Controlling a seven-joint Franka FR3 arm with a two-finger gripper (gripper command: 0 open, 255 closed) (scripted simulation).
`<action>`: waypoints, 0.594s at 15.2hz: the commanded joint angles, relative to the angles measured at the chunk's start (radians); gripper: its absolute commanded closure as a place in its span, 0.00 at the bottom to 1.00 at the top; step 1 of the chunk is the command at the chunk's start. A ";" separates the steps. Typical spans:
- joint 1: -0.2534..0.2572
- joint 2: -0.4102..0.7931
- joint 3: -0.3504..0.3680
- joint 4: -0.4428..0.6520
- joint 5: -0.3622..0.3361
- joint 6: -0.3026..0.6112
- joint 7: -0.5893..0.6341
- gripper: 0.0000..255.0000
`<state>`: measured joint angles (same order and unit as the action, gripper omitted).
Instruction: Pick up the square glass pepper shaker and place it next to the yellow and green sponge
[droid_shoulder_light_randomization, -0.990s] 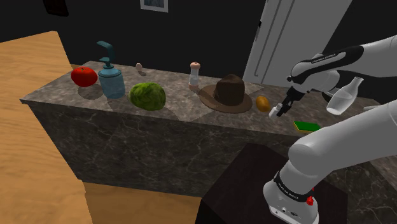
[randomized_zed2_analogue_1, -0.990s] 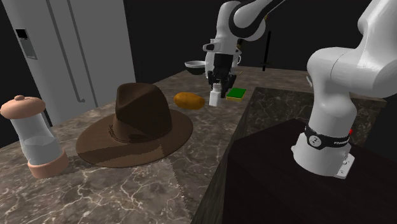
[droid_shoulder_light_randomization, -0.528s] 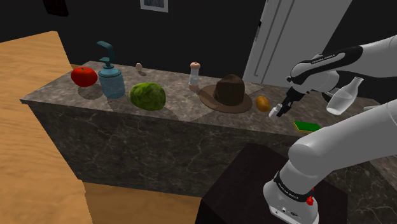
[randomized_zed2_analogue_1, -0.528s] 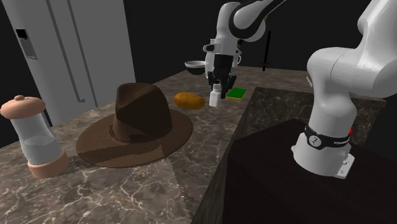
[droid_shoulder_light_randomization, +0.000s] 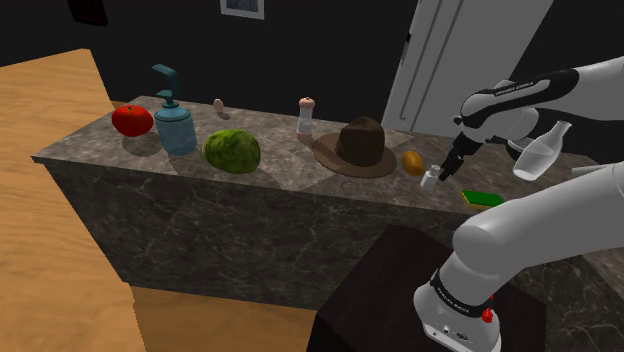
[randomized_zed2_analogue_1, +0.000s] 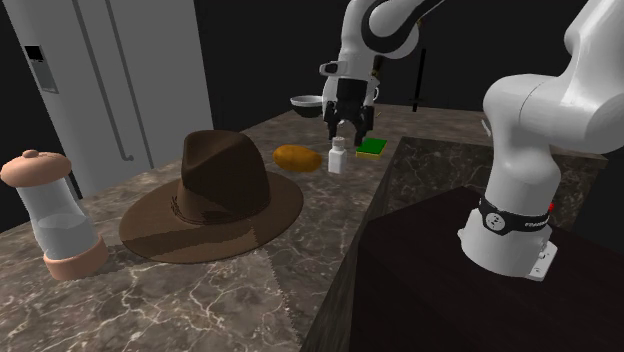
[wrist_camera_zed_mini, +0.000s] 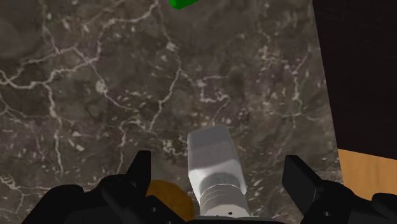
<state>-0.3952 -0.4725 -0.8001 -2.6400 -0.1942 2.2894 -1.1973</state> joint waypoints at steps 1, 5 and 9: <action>-0.023 -0.045 0.027 0.032 -0.014 -0.076 0.013 0.00; -0.031 -0.062 0.039 0.047 -0.017 -0.108 0.018 0.00; -0.031 -0.062 0.039 0.047 -0.017 -0.108 0.018 0.00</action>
<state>-0.4260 -0.5344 -0.7611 -2.5929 -0.2112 2.1814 -1.1799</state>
